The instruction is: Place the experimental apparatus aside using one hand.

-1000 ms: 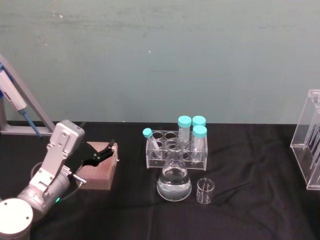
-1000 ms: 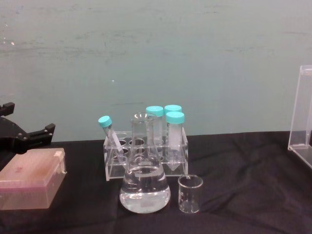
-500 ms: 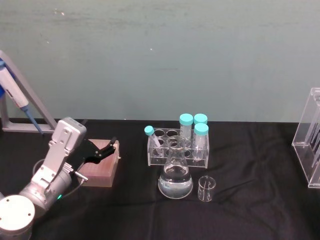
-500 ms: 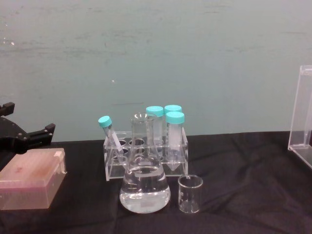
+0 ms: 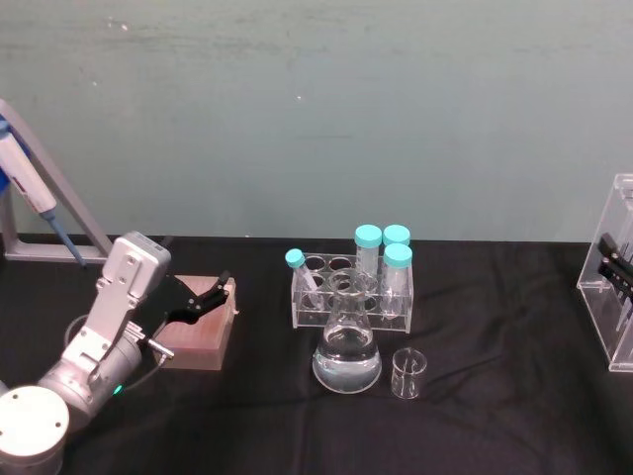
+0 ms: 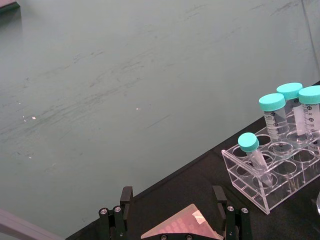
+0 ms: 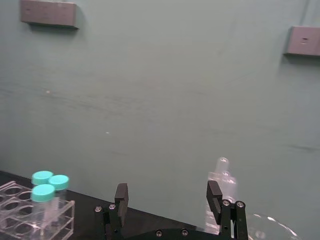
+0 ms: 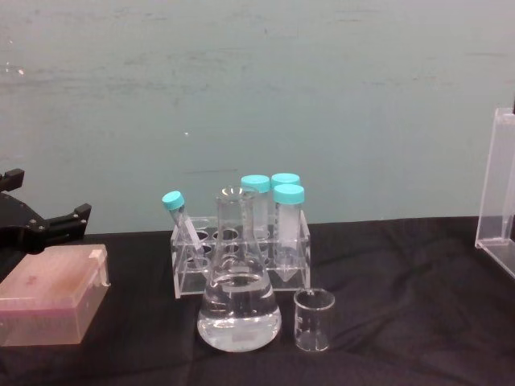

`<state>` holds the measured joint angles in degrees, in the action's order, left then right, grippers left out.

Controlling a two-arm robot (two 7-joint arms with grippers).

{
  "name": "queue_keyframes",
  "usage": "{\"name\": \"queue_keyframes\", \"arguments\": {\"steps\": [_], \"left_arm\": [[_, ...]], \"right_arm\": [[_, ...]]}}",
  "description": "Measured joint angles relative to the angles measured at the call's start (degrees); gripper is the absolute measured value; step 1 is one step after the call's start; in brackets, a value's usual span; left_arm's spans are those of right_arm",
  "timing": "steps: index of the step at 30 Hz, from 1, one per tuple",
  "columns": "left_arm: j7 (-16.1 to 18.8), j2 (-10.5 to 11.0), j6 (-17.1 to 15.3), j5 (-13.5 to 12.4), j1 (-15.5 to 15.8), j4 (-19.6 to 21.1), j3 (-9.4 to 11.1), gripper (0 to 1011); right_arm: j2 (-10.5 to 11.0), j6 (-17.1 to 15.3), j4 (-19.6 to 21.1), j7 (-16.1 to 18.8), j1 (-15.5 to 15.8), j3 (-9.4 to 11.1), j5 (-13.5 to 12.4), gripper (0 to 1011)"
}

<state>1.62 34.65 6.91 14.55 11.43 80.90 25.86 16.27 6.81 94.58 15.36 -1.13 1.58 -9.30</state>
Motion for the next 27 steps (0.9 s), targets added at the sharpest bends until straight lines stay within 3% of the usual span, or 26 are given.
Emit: {"name": "queue_keyframes", "arguments": {"steps": [10, 27], "left_arm": [[0.0, 0.0, 0.0, 0.0, 0.0, 0.0, 0.0, 1000], [0.0, 0.0, 0.0, 0.0, 0.0, 0.0, 0.0, 1000]], "right_arm": [[2.9, 0.3, -1.9, 4.8, -2.2, -3.6, -2.0, 1000], [7.2, -0.5, -9.8, 12.9, -8.6, -10.1, -5.7, 1000]]}}
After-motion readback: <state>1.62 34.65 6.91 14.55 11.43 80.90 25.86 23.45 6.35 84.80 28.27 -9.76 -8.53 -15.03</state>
